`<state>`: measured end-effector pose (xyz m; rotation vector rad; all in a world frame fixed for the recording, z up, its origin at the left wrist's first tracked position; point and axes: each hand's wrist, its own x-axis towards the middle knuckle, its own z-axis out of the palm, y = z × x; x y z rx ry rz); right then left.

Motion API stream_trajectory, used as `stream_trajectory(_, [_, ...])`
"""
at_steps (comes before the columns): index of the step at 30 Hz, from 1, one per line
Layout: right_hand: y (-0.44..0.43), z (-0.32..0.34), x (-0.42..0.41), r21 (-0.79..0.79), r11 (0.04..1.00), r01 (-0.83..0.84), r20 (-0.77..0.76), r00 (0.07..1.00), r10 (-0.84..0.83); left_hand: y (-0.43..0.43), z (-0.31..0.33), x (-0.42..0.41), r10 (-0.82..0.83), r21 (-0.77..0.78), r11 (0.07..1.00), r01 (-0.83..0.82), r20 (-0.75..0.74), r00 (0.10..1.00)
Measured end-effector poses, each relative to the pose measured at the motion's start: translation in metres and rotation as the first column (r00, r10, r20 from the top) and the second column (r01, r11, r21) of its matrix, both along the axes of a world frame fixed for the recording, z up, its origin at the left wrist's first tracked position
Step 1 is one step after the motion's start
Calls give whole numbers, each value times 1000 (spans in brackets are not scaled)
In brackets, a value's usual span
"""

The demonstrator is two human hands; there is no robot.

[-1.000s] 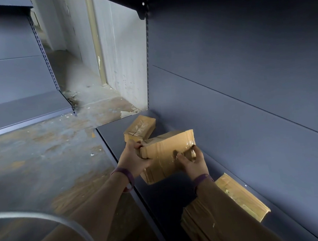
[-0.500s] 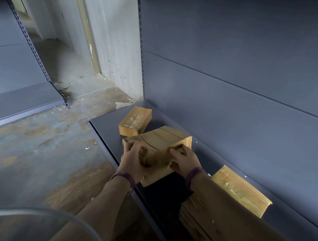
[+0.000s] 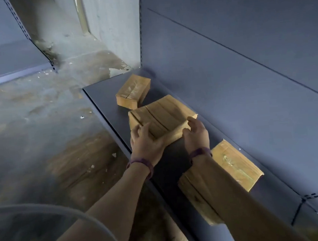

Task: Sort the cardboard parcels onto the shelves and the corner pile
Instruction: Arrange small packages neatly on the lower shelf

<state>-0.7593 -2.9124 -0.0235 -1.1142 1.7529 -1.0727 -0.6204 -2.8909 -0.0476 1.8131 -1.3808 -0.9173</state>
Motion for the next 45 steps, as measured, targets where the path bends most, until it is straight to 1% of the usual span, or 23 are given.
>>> stream_trajectory(2, [22,10,4,3,1000,-9,-19,1000,9,23,6,-7,45,-12,999,-46,-63,997])
stream_trajectory(5, [55,24,4,25,999,-42,-48,998,43,54,13,-20,46,4,999,-46,-150,988])
stream_trajectory(7, [70,28,-2,26,999,-45,-42,998,46,68,20,-31,-10,35,999,17,-200,980])
stream_trajectory(9, [79,28,-8,-23,998,-56,-76,996,54,70,27,-42,-87,58,993,100,-197,977])
stream_trajectory(11, [87,23,-21,-101,993,-67,-118,991,55,62,31,-54,-147,87,983,162,-162,976])
stream_trajectory(14, [103,16,-49,-167,981,-98,-178,982,68,64,34,-76,-231,130,962,238,-69,970])
stream_trajectory(18, [126,6,-84,-249,967,-54,-179,984,9,95,35,-107,-223,184,960,212,42,974])
stream_trajectory(21, [135,-3,-95,-181,983,26,-185,981,-60,124,31,-118,-221,236,953,188,124,967])
stream_trajectory(24, [143,-11,-99,-98,992,80,-160,982,-95,143,21,-124,-270,259,941,218,187,945])
stream_trajectory(27, [153,-20,-98,-29,998,56,-162,985,-60,146,3,-128,-306,244,937,250,224,925])
stream_trajectory(29, [160,-27,-99,6,1000,-2,-216,976,3,147,-10,-132,-338,249,927,280,231,913])
stream_trajectory(31, [168,-31,-100,24,997,-76,-282,956,80,151,-23,-133,-353,239,925,295,254,901])
stream_trajectory(33, [173,-33,-100,52,986,-157,-338,927,165,152,-31,-134,-343,177,936,303,275,898])
stream_trajectory(36, [178,-30,-100,174,948,-268,-491,810,319,153,-30,-137,-290,84,957,278,307,906])
stream_trajectory(38, [179,-24,-101,220,925,-311,-569,729,381,155,-26,-140,-274,62,961,269,329,903])
stream_trajectory(40, [179,-21,-102,267,899,-348,-622,650,436,158,-21,-141,-268,70,963,259,247,931])
stream_trajectory(41, [179,-22,-102,267,896,-355,-620,648,442,160,-19,-142,-261,76,965,251,190,946])
stream_trajectory(42, [178,-26,-103,231,905,-357,-598,681,422,161,-17,-143,-251,75,967,242,148,957])
stream_trajectory(43, [179,-30,-105,156,930,-333,-546,755,362,163,-16,-143,-242,70,970,235,128,962])
stream_trajectory(44, [181,-32,-108,72,959,-276,-470,838,276,164,-16,-144,-233,60,972,227,117,966])
stream_trajectory(45, [183,-33,-112,14,981,-194,-397,899,184,164,-17,-144,-222,47,975,218,106,969])
